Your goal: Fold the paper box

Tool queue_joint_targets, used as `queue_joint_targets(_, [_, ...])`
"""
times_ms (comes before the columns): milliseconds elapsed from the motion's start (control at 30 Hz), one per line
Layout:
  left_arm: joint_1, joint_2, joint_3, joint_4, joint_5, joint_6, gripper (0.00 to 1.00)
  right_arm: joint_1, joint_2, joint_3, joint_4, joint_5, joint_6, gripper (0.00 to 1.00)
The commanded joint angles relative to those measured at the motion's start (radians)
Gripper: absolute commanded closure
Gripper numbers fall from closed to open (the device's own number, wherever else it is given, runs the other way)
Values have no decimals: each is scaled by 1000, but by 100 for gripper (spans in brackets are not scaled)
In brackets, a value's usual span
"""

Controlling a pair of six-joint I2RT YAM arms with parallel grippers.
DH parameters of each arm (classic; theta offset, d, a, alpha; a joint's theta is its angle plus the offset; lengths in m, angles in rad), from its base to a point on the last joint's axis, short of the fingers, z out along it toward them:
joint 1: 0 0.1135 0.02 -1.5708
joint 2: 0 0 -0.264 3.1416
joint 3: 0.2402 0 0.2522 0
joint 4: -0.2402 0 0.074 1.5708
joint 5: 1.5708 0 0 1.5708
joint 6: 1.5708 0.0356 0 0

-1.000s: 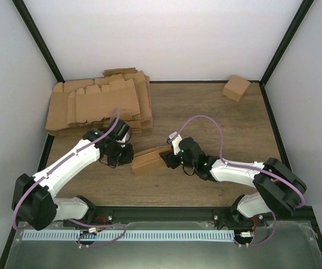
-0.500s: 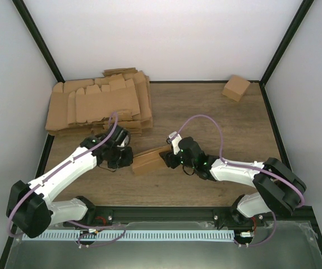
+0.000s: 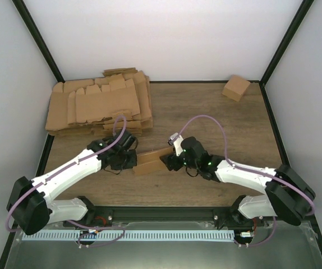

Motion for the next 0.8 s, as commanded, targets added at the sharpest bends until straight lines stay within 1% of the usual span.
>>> queue_joint_targets(0, [-34, 20, -58, 31, 10, -50, 96, -6, -96, 54, -81, -82, 3, 22])
queue_joint_targets(100, [-44, 14, -61, 45, -2, -53, 96, -69, -146, 57, -106, -164, 39, 20])
queue_joint_targets(200, [-50, 1, -62, 53, -13, -56, 96, -141, -187, 65, -110, -266, 86, 20])
queue_joint_targets(267, [-55, -9, -61, 57, -14, -58, 96, -174, -197, 81, -114, -307, 111, 21])
queue_joint_targets(367, [-57, -18, -61, 61, -9, -58, 92, -194, -179, 123, -146, -285, 140, 24])
queue_joint_targets(467, [-58, -23, -53, 59, -1, -52, 87, -205, -135, 162, -158, -274, 147, 30])
queue_joint_targets(500, [-58, -27, -48, 57, 2, -52, 83, -211, -119, 170, -158, -274, 151, 32])
queue_joint_targets(533, [-58, -30, -42, 54, 5, -52, 76, -218, -104, 179, -158, -279, 159, 35])
queue_joint_targets(567, [-58, -35, -36, 50, 10, -51, 67, -225, -92, 185, -157, -288, 165, 38])
queue_joint_targets(633, [-59, -43, -22, 53, 37, -47, 53, -238, -70, 195, -160, -300, 178, 46])
queue_joint_targets(700, [-59, -58, -8, 56, 70, -49, 45, -249, -56, 197, -168, -305, 191, 49])
queue_joint_targets(767, [-56, -83, 3, 62, 95, -58, 40, -253, -53, 185, -163, -309, 193, 50])
